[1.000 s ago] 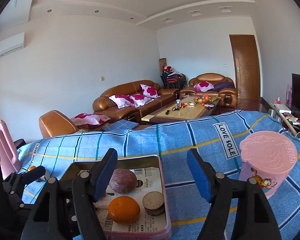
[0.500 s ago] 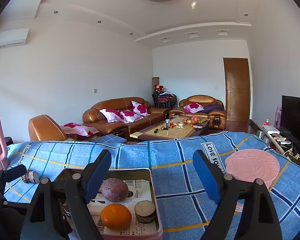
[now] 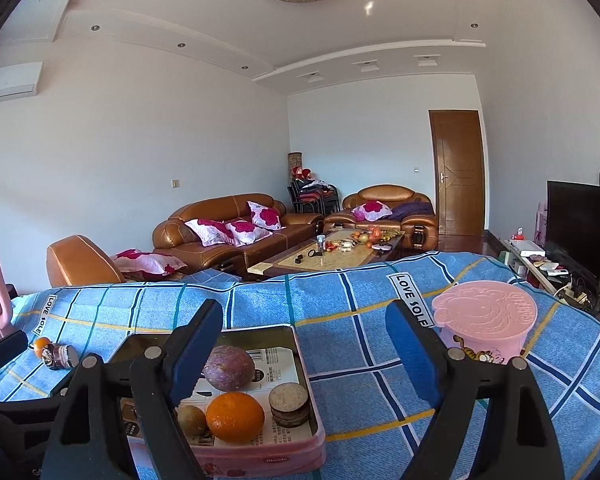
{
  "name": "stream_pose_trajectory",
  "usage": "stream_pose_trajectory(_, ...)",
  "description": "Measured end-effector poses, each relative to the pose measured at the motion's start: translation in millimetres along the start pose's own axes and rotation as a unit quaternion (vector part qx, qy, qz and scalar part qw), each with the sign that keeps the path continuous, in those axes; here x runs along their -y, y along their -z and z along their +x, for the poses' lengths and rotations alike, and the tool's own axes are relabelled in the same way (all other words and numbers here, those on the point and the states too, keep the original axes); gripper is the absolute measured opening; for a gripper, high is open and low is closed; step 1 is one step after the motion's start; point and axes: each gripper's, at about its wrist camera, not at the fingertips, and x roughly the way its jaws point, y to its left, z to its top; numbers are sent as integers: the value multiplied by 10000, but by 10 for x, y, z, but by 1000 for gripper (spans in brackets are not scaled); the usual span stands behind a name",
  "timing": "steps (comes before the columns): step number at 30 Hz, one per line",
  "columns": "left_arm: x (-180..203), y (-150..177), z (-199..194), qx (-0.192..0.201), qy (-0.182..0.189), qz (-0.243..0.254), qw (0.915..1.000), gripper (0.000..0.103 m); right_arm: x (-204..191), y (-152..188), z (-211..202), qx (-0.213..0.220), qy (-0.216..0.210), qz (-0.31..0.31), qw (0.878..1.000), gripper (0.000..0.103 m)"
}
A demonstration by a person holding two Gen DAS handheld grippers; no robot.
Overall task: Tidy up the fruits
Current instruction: 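Move both grippers back toward the remaining snacks on the cloth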
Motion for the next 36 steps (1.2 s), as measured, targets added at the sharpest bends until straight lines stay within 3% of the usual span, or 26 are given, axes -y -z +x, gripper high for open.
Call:
stream_pose_trajectory(6,-103,29,-37,-24,20,162,9999,103,-75,32,-104,-85,85,69,9999,85)
stream_pose_trajectory(18,-473,39,37,33,-389,728,9966,103,-499,101,-142,-295,44,3,9996,85)
stream_pose_trajectory(28,-969,28,169,-71,-628,511,9967,103,-1075,159,-73,-416,-370,-105,9984,85)
stream_pose_trajectory(36,-1466,13,327,-243,-867,23,9959,103,-1519,195,-18,-482,-707,-164,9962,85)
